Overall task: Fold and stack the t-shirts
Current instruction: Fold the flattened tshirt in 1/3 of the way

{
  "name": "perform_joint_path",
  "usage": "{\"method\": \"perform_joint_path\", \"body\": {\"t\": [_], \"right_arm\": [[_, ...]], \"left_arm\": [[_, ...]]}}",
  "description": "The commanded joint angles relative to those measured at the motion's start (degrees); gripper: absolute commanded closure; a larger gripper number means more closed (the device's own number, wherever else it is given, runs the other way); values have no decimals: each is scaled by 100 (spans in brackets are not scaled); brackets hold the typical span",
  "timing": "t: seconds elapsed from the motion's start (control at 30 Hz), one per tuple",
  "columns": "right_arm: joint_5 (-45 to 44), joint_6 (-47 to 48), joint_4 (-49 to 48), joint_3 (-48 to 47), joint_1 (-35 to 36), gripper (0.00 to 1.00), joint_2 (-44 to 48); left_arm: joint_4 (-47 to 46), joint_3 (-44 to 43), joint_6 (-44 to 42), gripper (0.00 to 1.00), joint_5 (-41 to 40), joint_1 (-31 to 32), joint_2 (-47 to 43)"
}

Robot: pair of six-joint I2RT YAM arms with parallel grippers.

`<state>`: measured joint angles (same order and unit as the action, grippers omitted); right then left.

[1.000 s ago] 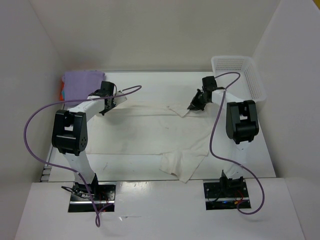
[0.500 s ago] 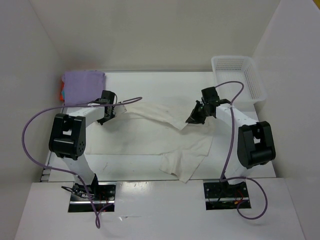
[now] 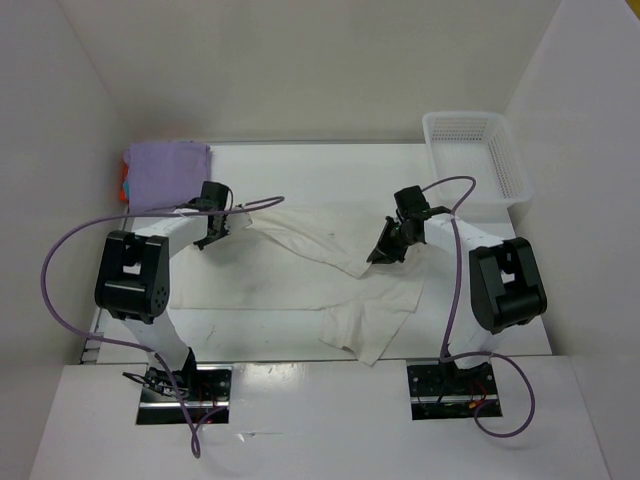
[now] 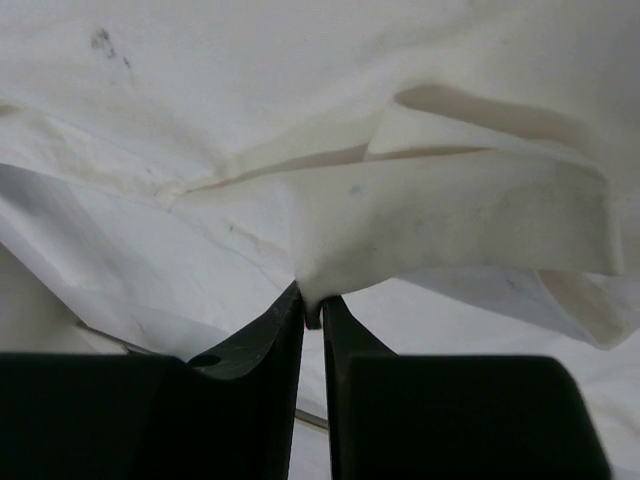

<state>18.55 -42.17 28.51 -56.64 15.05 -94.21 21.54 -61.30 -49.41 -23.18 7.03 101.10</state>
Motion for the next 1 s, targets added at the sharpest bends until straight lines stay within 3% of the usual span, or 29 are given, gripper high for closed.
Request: {"method": "perform_joint_path", "body": {"t": [0.0, 0.2, 0.33, 0.57, 0.73, 0.97], "right_arm": [[-176, 16, -91, -31, 42, 83, 0], [-176, 16, -91, -31, 42, 83, -106], [-245, 138, -39, -258, 42, 100, -176], [-624, 552, 550, -2663, -335, 100, -1045], [-844, 667, 760, -3686, -512, 100, -1292], [-1212, 781, 919, -3442, -512, 100, -766]], "left_arm": [[-316, 48, -254, 99, -143, -52, -546], [-449, 337, -824, 100, -73, -52, -1048], [-571, 154, -546, 100, -73, -52, -785], [-519, -1796, 185, 100, -142, -158, 365], [-458, -2922, 590, 100, -319, -211, 745], [-712, -2370, 537, 100, -319, -263, 551]]}}
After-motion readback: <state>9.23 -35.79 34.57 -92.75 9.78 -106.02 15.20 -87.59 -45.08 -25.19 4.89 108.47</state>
